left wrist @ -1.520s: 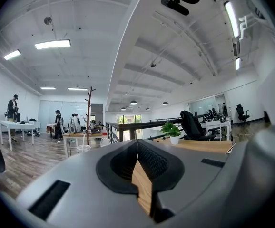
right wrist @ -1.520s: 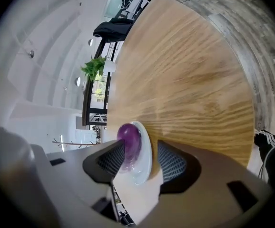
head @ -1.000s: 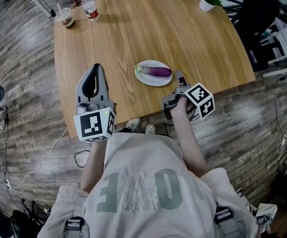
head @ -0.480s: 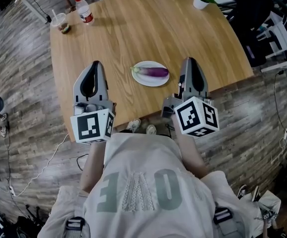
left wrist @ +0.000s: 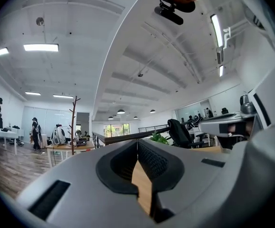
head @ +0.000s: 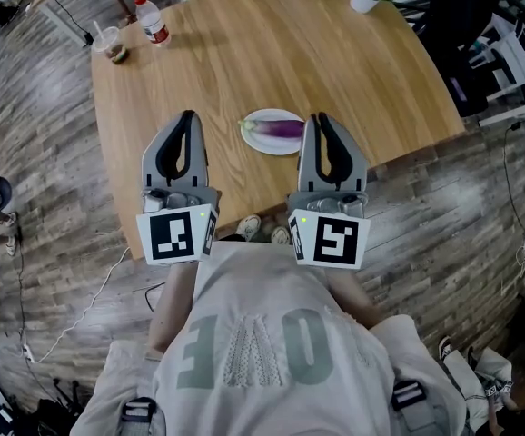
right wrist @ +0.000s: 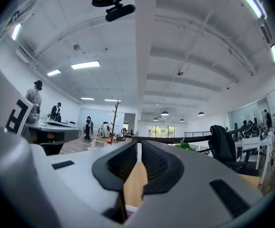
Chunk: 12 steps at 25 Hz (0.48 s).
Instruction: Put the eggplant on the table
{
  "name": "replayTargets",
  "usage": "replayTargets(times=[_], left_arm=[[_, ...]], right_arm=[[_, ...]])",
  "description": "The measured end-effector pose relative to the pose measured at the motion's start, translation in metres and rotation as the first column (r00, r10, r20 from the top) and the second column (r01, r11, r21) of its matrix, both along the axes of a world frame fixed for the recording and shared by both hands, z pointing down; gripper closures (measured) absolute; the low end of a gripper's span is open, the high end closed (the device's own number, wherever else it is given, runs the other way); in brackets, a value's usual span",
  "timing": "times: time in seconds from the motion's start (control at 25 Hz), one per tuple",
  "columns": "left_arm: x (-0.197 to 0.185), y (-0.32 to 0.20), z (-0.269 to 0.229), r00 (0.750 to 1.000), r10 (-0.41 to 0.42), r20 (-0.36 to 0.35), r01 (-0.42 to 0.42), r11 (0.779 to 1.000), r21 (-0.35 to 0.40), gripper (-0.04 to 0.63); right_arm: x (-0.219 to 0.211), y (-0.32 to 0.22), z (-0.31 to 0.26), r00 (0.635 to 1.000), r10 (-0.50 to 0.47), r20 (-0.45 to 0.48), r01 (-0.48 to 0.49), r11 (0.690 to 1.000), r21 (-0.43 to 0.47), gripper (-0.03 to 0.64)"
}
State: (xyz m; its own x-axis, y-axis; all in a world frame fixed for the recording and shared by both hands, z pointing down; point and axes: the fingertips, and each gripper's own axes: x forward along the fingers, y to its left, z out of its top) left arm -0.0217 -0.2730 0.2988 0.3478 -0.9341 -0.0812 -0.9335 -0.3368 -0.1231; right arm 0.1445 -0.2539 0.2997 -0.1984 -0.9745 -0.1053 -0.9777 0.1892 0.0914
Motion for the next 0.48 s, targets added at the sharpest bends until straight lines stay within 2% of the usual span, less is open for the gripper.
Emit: replayTargets(times=[0.16,0.48], left_arm=[[0.005,0.001,-0.002,1.0,0.012,0.003,-0.012,1.0,0.008,0.586],[0.013,0.003,-0.004,0.999,0.031,0.008,-0.031,0.999,0.012,0.586]], right_arm=[[-0.004,0.002,0.012,0.999,-0.008,-0.035,0.006,0.999,-0.042,0.588],[0.001,0.006,0.016,1.0,-0.003,-0.02,0.002,0.999,-0.055,0.588]])
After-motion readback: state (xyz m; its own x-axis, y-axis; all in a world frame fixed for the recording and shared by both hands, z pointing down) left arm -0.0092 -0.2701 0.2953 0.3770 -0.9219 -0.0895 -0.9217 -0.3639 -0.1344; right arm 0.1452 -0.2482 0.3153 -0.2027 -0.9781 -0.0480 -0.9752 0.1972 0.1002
